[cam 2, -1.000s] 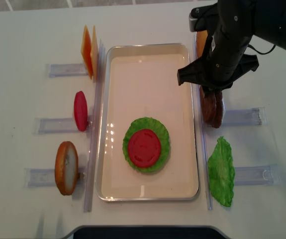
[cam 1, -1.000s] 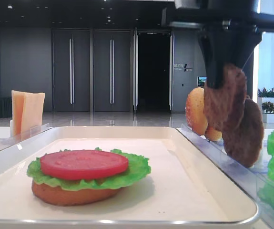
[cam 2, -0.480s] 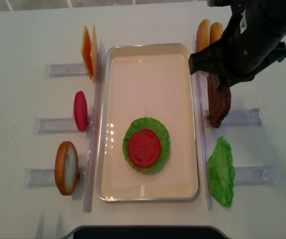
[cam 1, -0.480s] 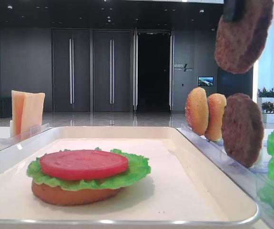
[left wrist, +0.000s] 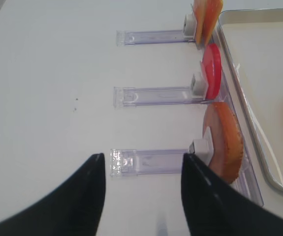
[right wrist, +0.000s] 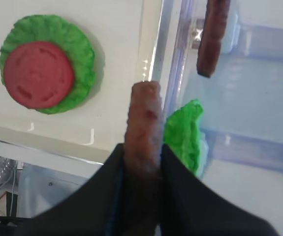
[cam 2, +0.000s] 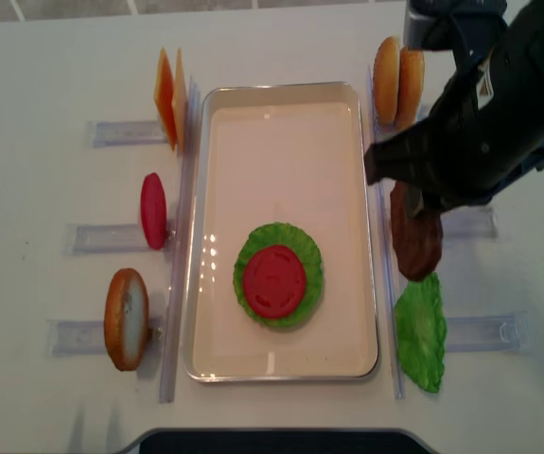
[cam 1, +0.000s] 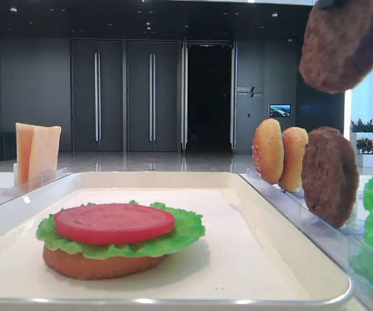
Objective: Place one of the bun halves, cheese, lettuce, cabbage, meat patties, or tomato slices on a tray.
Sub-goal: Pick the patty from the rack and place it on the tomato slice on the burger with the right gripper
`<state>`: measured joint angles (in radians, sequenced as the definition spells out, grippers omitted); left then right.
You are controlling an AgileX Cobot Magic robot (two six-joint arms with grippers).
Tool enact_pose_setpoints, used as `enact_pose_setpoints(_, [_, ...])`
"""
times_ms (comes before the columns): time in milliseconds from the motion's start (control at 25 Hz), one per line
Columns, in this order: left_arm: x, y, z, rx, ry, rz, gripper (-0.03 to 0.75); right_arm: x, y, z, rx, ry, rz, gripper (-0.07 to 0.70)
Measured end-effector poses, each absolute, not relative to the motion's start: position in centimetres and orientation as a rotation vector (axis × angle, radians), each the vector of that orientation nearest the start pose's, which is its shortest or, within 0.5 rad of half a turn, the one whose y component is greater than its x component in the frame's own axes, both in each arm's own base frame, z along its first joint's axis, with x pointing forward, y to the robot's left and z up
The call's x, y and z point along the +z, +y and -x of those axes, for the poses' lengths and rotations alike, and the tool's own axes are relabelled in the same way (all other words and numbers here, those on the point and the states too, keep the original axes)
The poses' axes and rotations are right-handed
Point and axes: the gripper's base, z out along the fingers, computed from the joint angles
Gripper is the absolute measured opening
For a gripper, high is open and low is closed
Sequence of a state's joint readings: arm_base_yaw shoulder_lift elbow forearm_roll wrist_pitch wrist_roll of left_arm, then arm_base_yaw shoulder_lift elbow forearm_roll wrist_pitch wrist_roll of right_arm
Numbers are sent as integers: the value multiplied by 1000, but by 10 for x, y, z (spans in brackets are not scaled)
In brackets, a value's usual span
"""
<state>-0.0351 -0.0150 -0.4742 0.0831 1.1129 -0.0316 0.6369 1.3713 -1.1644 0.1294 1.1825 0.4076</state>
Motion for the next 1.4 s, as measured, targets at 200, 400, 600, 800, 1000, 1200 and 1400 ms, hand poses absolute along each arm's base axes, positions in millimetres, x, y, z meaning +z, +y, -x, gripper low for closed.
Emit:
enact_pose_setpoints(200, [266, 7, 6, 60, 2105, 2, 380, 295, 159, -173, 418, 2930, 285, 142])
enact_pose_setpoints(400, [266, 7, 6, 60, 2105, 2, 380, 287, 164, -164, 482, 2913, 314, 142])
enact_pose_setpoints(600, [266, 7, 6, 60, 2105, 2, 380, 294, 185, -160, 851, 2786, 468, 142])
enact_pose_setpoints(800, [266, 7, 6, 60, 2105, 2, 380, 296, 213, -163, 1207, 2612, 627, 142])
enact_pose_setpoints(1000, [266, 7, 6, 60, 2105, 2, 380, 279, 239, -175, 1432, 2525, 681, 142])
enact_pose_setpoints(1200, [266, 7, 6, 60, 2105, 2, 380, 267, 254, -182, 1608, 2424, 728, 142])
enact_pose_setpoints(1400, [266, 7, 6, 60, 2105, 2, 380, 246, 261, -187, 1670, 2391, 725, 142])
